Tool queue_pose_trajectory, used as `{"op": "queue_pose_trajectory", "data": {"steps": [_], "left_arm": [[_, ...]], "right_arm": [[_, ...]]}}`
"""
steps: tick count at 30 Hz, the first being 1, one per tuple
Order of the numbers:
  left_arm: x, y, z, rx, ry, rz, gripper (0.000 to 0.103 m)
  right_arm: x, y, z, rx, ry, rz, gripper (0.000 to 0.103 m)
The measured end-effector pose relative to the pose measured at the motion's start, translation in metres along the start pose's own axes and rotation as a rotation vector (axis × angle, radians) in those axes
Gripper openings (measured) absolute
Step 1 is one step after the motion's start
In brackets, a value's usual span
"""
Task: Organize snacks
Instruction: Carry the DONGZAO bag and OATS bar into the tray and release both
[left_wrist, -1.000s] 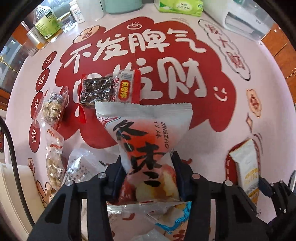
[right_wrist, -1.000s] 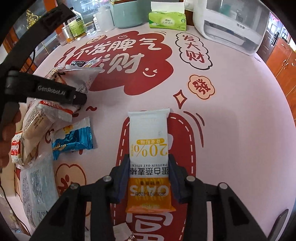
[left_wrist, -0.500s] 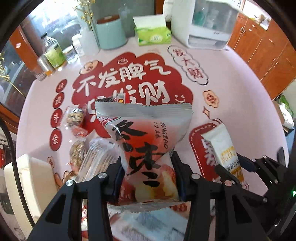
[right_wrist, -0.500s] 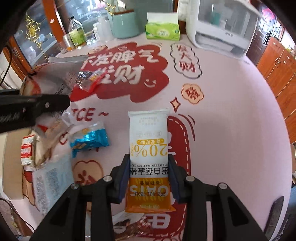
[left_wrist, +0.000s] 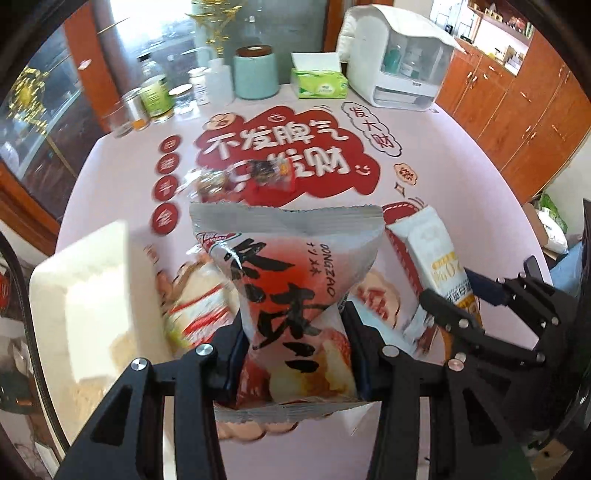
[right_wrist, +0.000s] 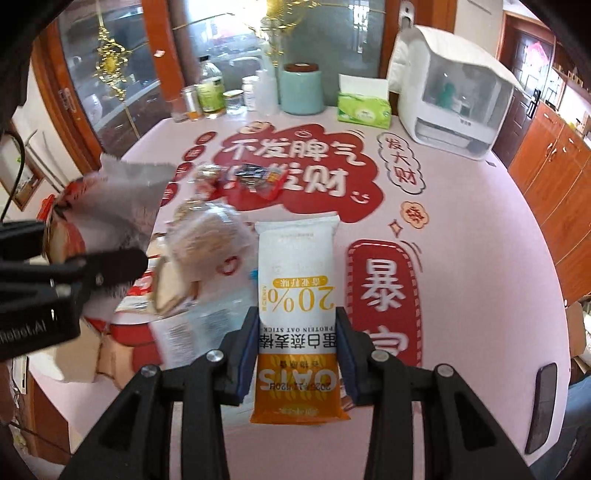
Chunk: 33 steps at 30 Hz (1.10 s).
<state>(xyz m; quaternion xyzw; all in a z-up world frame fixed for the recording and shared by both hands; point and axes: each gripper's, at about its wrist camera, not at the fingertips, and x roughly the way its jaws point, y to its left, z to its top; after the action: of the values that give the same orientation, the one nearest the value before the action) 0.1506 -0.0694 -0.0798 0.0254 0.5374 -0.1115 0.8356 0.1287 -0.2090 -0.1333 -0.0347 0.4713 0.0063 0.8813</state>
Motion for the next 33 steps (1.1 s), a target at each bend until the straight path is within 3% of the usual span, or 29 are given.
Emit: {"op": "queue_pose_trajectory", "data": {"steps": [17,25,33], "left_arm": [[-0.089,0.177,-0.089,-0.133,-0.086,0.123,0.045],[-0.122,0.226,-0.099,-0.138,-0.161,0.146,0.045],[-0.136,0.256,-0.098,-0.158,-0.203,0.152,0.045]], "right_arm": [[-0.059,0.192,0.012,-0.134,-0.099,0.137,0.039],[-0.074,0.255,0.014,-0.184,-0.141,0.163,0.040],[-0.094,0.288,0.025,-0.214,-0.201,0.167,0.040]]}}
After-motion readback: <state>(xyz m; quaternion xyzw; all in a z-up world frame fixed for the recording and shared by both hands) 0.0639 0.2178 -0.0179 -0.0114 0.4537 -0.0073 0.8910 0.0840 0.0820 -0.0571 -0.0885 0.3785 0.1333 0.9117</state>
